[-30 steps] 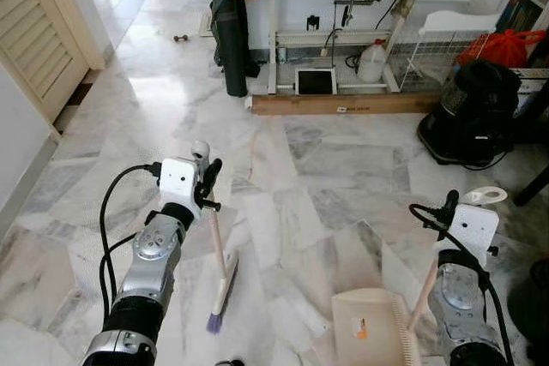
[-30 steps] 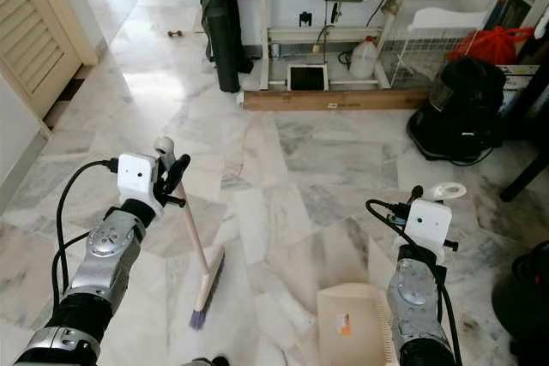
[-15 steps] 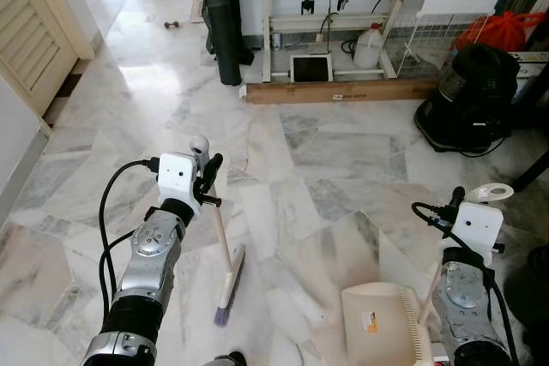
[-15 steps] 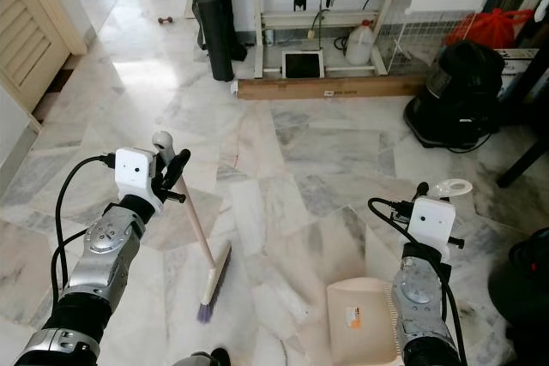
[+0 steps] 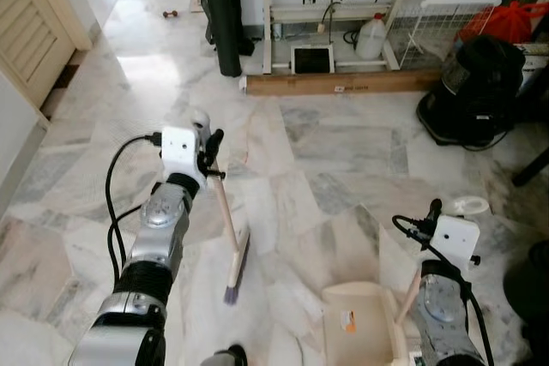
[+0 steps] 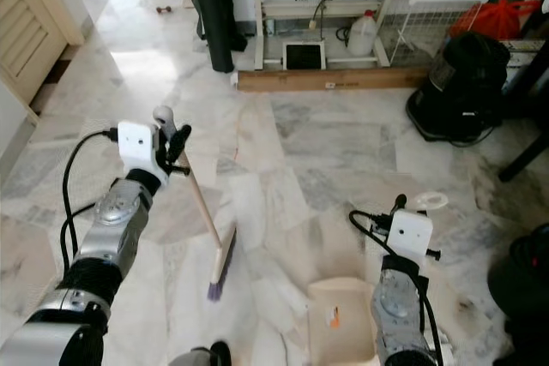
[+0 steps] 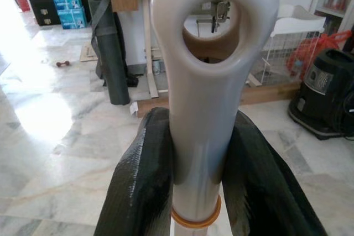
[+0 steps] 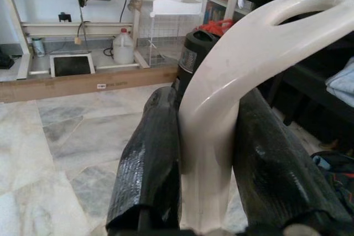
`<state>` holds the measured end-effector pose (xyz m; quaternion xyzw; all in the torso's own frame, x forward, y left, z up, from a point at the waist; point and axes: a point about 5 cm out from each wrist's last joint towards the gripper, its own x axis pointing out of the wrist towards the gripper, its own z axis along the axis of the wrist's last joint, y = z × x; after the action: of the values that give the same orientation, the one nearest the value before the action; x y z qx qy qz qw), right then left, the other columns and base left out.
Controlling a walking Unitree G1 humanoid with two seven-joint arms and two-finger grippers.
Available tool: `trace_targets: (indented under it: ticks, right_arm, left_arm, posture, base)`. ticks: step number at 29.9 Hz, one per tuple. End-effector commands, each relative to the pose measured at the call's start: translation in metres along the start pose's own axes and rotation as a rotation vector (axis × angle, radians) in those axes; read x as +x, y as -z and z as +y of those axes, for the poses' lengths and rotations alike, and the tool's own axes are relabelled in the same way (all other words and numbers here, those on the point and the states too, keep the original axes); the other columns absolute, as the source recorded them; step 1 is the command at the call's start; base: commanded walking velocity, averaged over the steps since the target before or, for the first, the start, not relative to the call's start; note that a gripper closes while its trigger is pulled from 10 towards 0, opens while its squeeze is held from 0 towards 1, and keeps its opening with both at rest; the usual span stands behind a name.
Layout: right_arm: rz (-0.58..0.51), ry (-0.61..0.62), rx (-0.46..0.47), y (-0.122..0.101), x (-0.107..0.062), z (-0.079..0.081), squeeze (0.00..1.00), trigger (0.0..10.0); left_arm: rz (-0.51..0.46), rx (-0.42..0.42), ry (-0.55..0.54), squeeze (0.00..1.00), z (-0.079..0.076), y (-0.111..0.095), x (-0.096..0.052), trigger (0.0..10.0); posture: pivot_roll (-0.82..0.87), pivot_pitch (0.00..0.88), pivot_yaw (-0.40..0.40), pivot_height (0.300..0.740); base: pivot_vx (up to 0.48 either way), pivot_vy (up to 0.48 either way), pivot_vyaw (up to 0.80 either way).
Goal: Sweep floor
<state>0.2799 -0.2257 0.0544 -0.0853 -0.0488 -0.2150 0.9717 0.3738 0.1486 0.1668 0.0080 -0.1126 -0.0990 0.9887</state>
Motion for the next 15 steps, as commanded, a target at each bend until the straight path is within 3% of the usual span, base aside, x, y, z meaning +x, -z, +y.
trace_targets:
  ticks: [1,7,15]
  right_arm:
    - [0.036,-0.016,-0.016,0.008,-0.008,0.001,0.00,10.0]
    - [0.029,-0.012,-0.017,0.007,-0.010,0.000,0.00,10.0]
    - [0.028,-0.010,-0.021,0.008,-0.013,-0.004,0.00,10.0]
  left_arm:
    - [-0.050,-0.013,-0.017,0.00,0.002,-0.009,0.004,10.0]
    - [-0.036,-0.049,-0.008,0.00,-0.006,-0.003,0.009,10.0]
    - [-0.004,-0.087,0.049,0.00,-0.021,0.010,0.004,10.0]
  posture:
    - [0.13,0.213,0.027,0.740]
    - [0.11,0.225,0.024,0.740]
    - [0.09,0.237,0.019,0.740]
  base:
    - [0.000,0.000,0.00]
    - [0.000,0.000,0.00]
    - [0.000,0.000,0.00]
